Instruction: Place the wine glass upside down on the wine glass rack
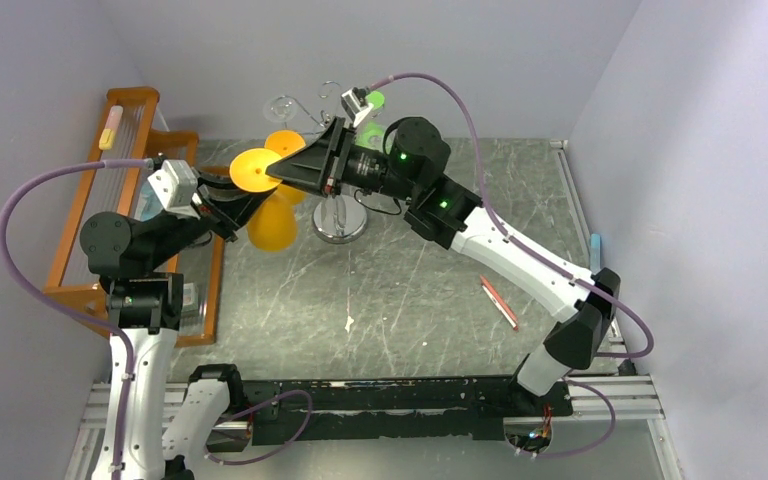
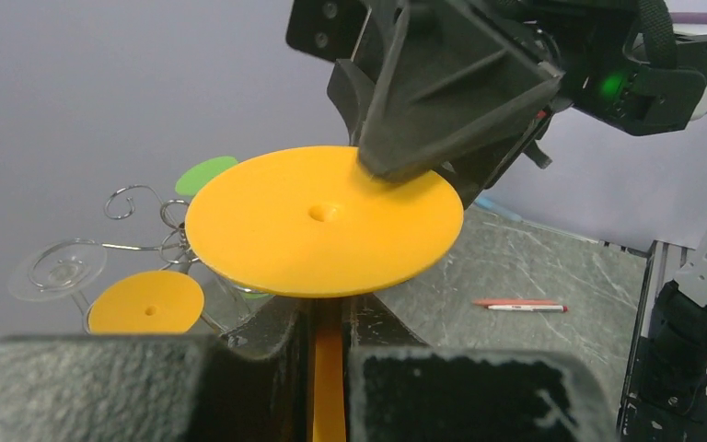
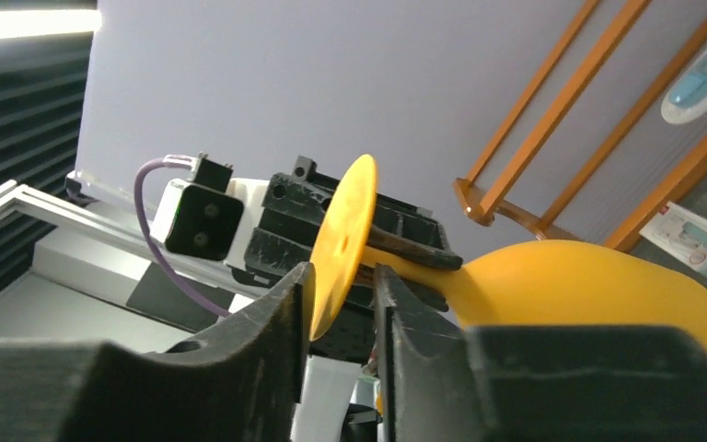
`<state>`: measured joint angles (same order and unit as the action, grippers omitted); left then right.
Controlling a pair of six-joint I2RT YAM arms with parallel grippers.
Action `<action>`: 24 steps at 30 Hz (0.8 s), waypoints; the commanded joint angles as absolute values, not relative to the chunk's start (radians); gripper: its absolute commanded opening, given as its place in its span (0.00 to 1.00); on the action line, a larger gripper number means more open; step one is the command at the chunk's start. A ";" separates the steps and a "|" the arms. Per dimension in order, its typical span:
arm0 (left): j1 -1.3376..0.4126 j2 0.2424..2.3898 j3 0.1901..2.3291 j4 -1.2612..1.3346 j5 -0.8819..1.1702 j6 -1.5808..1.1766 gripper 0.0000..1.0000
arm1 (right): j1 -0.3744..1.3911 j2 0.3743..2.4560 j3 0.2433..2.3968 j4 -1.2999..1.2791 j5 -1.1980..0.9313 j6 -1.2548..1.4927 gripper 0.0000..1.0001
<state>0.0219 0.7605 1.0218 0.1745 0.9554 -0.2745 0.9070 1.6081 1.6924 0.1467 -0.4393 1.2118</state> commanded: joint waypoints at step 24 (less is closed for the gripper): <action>0.016 0.565 1.062 -0.296 0.626 -0.711 0.86 | 0.890 1.639 1.671 0.085 -0.413 1.195 0.00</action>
